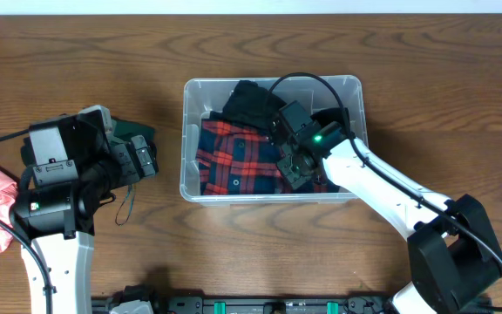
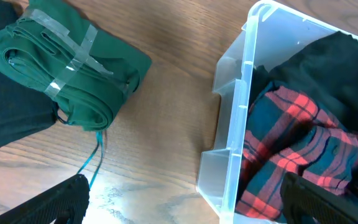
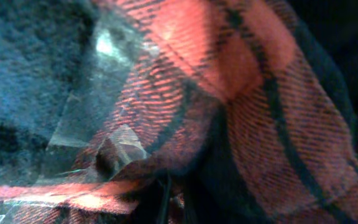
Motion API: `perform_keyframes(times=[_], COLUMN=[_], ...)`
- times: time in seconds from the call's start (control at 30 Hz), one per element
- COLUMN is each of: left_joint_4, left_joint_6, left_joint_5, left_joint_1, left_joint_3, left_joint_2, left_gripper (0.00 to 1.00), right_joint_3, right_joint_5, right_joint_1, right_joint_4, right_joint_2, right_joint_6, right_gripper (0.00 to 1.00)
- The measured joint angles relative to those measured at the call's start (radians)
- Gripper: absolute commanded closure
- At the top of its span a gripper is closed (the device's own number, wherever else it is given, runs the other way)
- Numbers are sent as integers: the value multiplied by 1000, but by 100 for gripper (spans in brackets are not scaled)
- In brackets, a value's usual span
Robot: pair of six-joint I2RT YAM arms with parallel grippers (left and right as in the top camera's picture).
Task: Pack container
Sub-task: 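Place the red plaid shirt into the bin with the right gripper, then grasp the dark green folded shirt with the left gripper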
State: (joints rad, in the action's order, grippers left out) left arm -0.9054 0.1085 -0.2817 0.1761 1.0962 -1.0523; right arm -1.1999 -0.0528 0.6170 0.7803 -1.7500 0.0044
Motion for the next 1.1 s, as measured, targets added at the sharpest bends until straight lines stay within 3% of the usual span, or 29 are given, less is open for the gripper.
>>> perform_keyframes(times=[0.07, 0.13, 0.17, 0.2, 0.23, 0.4, 0.57, 0.8, 1.1], left_joint_4=[0, 0, 0, 0, 1, 11, 24, 133, 306], left_joint_6=[0, 0, 0, 0, 0, 5, 53, 95, 154], left_joint_5=[0, 0, 0, 0, 0, 36, 105, 74, 63], left_joint_1=[0, 0, 0, 0, 0, 1, 66, 221, 294], left_joint_3=[0, 0, 0, 0, 0, 0, 0, 0, 0], left_joint_2=[0, 0, 0, 0, 0, -2, -60, -305, -628], left_gripper=[2, 2, 2, 2, 2, 2, 2, 2, 2], right_joint_3=[-8, -24, -31, -38, -47, -92, -122, -117, -115], right_joint_5=[-11, -26, -30, -35, -43, -113, -143, -136, -124], right_joint_1=[-3, -3, -4, -4, -5, -40, -182, -330, -361], right_joint_4=[11, 36, 41, 42, 39, -40, -7, 117, 128], right_joint_2=[6, 24, 37, 55, 81, 280, 409, 367, 360], right_joint_6=[3, 5, 10, 12, 5, 0, 18, 37, 38], right_gripper=[83, 71, 53, 20, 1, 1, 1, 1, 1])
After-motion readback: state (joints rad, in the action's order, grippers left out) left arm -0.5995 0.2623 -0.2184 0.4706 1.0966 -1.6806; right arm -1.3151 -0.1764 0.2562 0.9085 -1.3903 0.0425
